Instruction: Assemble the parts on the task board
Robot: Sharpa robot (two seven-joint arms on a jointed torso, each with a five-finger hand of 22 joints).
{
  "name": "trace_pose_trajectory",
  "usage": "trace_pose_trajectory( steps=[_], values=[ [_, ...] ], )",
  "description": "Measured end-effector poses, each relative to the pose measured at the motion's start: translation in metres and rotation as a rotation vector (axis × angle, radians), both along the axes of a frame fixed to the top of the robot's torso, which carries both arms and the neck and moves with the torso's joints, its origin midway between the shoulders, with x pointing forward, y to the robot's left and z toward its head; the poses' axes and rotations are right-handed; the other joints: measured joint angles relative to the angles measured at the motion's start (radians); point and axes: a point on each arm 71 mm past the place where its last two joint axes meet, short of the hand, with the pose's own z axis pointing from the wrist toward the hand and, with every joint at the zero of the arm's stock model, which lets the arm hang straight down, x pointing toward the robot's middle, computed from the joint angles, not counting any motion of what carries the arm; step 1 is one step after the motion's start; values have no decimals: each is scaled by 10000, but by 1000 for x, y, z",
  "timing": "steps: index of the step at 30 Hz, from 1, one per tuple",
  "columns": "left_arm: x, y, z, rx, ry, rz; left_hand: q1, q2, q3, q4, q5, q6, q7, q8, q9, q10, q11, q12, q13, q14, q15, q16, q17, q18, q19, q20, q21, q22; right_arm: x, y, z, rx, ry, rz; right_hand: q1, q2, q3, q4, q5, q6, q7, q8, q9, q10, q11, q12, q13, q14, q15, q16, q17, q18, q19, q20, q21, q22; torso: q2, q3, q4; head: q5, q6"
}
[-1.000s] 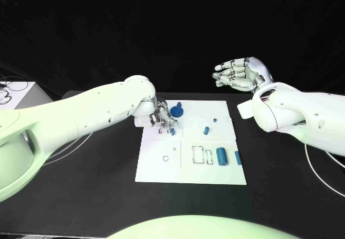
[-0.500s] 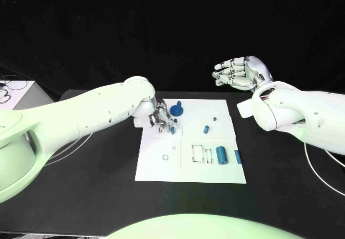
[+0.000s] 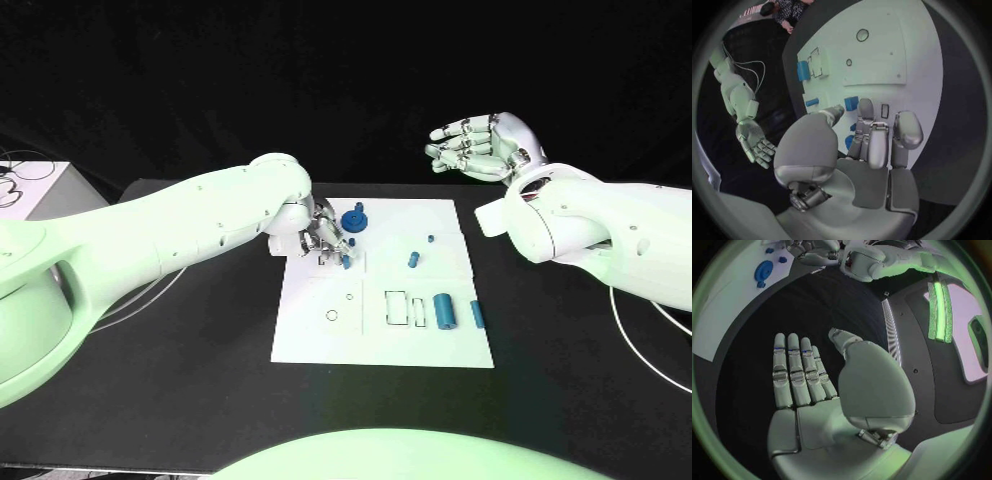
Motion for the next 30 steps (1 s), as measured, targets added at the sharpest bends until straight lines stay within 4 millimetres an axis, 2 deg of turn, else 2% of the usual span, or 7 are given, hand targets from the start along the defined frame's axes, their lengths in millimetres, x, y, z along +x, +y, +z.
trace_pose_trajectory(
  steps=[4, 14, 17, 25, 30],
  values=[
    [0, 0, 0, -7, 16, -15, 155, 75, 43, -43, 0, 36, -36, 0, 38, 0, 0, 0, 14, 0, 0, 0, 0, 0, 0, 0, 0, 9, 0, 0, 0, 1, 8, 1, 0, 0, 0, 0, 0, 0, 0, 0, 0, 0, 0, 0, 0, 0, 0, 0, 0, 0, 0, 0, 0, 0, 0, 0, 1, -3, -1],
    [0, -1, 0, -20, 42, -33, 351, 87, 126, -125, 0, 35, -36, 0, 84, -38, -37, 0, 43, 38, -38, 0, -1, 1, 0, 0, 0, 29, 0, 0, -1, 0, 23, 1, 0, 0, 0, 0, 0, -1, -1, 0, 1, 0, 0, 0, 1, 0, 0, 0, 1, 0, 0, 0, 0, 1, 5, 6, 1, -6, -5],
    [0, -1, 0, -27, 46, -27, 506, 163, 196, -196, 0, 35, -36, 0, 109, -38, -37, 0, 62, 38, -37, 0, -2, 1, 0, 0, 39, 41, 0, 1, -1, 0, 27, 1, 0, 0, 0, 0, 0, -1, -1, 0, 1, 0, 0, 1, 1, 0, 0, 0, 1, 0, 0, 0, 0, 0, 6, 6, 1, -7, -4],
    [0, 0, 0, -83, 55, -9, 1049, 364, 713, -543, -15, 71, -72, 0, 230, -77, -76, 0, 99, 55, -55, 0, -3, 0, -40, -38, 39, 88, 0, 1, -2, -3, 50, 3, 0, 0, 0, 0, 0, -1, -2, -38, 2, 28, 28, 1, 1, 0, 0, 0, -23, 0, 0, 0, 0, -30, 12, 12, 1, -7, -28],
    [1, 0, 1, -140, 50, 3, 1239, 312, 1126, -814, 2, 71, -72, -23, 269, -5, -148, 65, 271, 70, -81, 0, -3, 2, -40, -37, 87, 120, 0, 1, -2, -4, 58, 1, 3, 2, 0, 0, 0, -1, -2, -38, 1, 28, 27, 1, 2, 0, 0, 0, -24, -1, 0, 0, 0, -35, 12, 15, 1, -7, -35]
  ],
)
